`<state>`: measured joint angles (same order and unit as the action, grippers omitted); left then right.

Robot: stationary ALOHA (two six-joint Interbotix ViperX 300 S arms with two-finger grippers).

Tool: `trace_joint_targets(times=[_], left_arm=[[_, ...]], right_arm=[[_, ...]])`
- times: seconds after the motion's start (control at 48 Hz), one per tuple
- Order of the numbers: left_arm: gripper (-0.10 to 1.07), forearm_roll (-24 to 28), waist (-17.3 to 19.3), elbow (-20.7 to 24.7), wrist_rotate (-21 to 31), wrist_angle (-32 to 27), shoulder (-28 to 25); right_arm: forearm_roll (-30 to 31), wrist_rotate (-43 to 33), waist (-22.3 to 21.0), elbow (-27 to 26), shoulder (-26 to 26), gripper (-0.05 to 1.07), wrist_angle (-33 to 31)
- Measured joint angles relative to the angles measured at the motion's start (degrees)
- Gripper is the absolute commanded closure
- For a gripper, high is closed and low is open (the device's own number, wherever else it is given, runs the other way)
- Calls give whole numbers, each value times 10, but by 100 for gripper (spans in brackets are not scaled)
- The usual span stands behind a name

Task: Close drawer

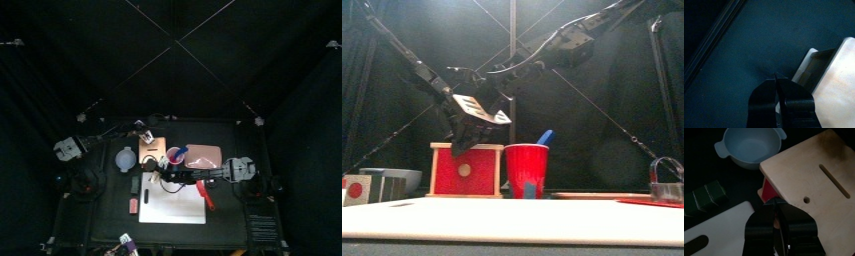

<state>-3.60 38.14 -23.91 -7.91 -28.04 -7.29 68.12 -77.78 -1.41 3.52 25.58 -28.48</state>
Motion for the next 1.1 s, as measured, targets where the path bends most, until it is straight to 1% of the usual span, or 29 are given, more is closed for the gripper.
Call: trace_joint_targets(times=[0.188,0.292,0.375,0.5,0.625,0.729,0.771,0.792,0.833,0.896,0.917,0.938,0.958,1.0,1.104], left_arm=[[65,0,0,0,1,6,1],[64,0,-1,-2,1,11,5],[64,2,-3,-6,2,23,19],[64,2,-4,-28,1,49,63],[64,3,-5,-69,0,71,125],[64,4,-22,-115,1,94,174],[64,3,-35,-135,2,112,192],[64,3,-45,-150,2,124,207],[64,0,-62,-175,0,144,230],[64,-9,-94,-211,0,181,269],[64,-12,-109,-229,0,197,287],[64,-15,-119,-242,1,207,301],[64,-17,-129,-253,1,219,315],[64,-20,-152,-279,-1,239,345],[64,-32,-207,-345,2,272,419]], right_arm=[[-3,0,3,6,1,76,2],[-13,0,23,14,-1,76,0],[-14,0,40,30,-18,76,-1],[-16,0,90,74,-74,76,-1],[-29,-6,127,145,-144,76,0],[-46,-16,134,205,-202,76,-2],[-48,-19,134,219,-217,76,-3],[-50,-25,138,238,-239,76,-4],[-51,-30,141,254,-258,76,-3],[-51,-35,145,274,-285,76,-3],[-52,-36,148,282,-294,76,-3],[-52,-36,148,282,-294,76,-3],[-52,-36,152,293,-308,76,-3],[-52,-36,156,300,-318,76,-3],[-54,-37,156,317,-341,76,-3]])
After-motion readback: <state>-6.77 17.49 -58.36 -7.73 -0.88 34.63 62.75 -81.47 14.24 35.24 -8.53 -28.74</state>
